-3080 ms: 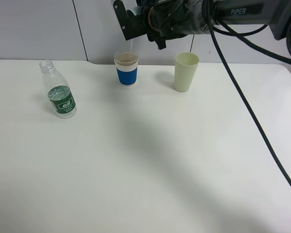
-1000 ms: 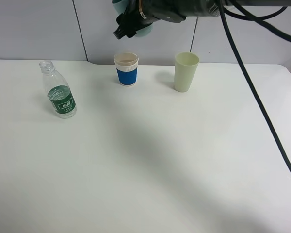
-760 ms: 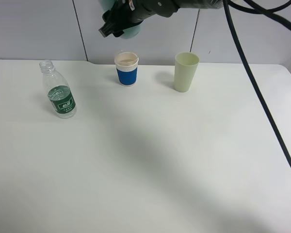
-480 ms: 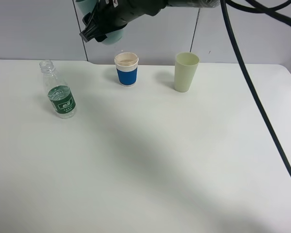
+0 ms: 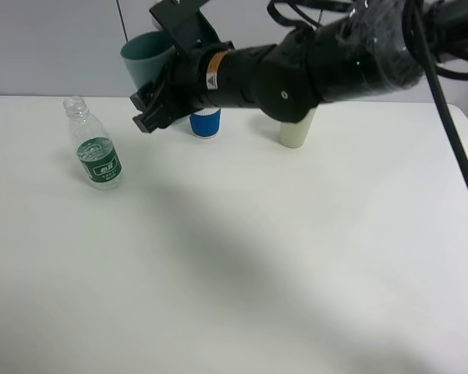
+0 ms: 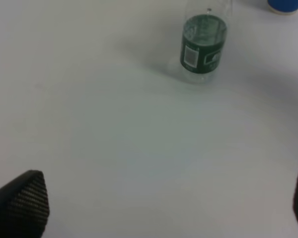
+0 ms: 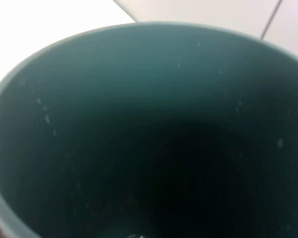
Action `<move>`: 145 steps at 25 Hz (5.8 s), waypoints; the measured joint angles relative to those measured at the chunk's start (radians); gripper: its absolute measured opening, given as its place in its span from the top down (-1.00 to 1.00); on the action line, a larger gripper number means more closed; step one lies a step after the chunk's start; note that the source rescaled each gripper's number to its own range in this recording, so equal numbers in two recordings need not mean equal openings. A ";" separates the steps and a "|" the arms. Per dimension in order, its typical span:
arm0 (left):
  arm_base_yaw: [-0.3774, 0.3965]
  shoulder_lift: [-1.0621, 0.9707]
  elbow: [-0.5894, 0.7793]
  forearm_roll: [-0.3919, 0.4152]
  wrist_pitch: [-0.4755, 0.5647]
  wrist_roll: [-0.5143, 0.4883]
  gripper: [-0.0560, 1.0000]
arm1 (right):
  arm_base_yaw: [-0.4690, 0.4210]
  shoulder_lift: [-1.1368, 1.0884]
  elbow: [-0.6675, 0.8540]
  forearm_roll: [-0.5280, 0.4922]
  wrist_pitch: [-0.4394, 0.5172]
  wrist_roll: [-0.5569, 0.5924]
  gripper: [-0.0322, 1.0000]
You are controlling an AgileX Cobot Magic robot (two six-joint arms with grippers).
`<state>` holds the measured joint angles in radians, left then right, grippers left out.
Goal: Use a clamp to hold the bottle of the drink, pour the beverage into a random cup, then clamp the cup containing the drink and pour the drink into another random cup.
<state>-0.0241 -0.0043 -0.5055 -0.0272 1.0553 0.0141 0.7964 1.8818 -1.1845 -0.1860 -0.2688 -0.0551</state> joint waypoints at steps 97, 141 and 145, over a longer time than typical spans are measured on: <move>0.000 0.000 0.000 0.000 0.000 0.000 -1.00 | -0.043 0.337 0.339 0.142 -0.730 0.029 -0.29; 0.000 0.000 0.000 0.000 0.000 0.000 -1.00 | -0.487 -0.522 0.341 0.051 0.285 0.226 -0.50; 0.000 0.000 0.000 0.000 0.000 0.000 -1.00 | -0.594 -0.610 0.341 0.051 0.367 0.226 -0.50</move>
<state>-0.0241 -0.0043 -0.5055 -0.0272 1.0553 0.0141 0.2028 1.2722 -0.8436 -0.1348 0.0979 0.1707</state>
